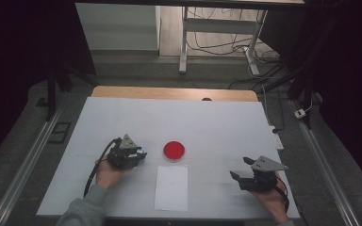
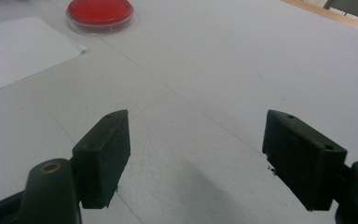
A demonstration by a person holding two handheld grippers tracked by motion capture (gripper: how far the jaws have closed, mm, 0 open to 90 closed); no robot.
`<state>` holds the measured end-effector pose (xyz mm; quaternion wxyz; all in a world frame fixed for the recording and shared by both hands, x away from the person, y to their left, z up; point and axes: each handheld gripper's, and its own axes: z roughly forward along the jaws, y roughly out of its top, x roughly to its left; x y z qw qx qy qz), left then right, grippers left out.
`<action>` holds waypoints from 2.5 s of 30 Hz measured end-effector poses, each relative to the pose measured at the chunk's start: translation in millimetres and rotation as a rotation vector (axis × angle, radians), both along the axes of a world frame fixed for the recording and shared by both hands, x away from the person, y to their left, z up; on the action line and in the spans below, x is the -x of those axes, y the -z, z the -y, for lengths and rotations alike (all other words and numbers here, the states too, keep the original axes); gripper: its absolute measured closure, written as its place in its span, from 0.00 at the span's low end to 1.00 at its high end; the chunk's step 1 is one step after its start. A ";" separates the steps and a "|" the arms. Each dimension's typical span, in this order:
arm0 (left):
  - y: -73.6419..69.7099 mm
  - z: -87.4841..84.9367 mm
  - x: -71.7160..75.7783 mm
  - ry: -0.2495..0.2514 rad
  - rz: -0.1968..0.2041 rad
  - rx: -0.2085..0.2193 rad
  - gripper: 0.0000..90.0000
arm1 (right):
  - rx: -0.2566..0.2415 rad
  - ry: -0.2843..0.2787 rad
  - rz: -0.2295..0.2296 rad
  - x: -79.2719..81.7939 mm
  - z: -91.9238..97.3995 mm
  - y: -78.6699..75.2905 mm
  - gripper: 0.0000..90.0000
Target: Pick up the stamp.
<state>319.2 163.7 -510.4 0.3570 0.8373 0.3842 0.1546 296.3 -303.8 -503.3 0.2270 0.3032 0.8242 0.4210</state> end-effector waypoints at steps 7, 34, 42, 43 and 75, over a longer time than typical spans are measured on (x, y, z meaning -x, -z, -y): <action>-4.4 -3.8 2.8 0.008 0.011 0.041 0.72 | 0.002 -0.002 -0.001 0.0 -0.2 0.0 0.26; -27.1 -17.8 21.0 0.055 0.051 0.229 0.72 | 0.000 -0.008 0.008 1.0 -2.3 -0.7 0.26; -31.3 -17.9 24.0 0.059 0.057 0.248 0.72 | -0.003 -0.015 0.014 1.9 -4.5 -0.9 0.26; -31.6 -17.7 24.3 0.059 0.057 0.250 0.72 | -0.003 -0.015 0.015 2.1 -4.9 -1.0 0.26; -45.0 -13.8 32.8 0.096 0.070 0.306 0.72 | -0.018 -0.032 0.027 3.3 -14.2 -0.6 0.28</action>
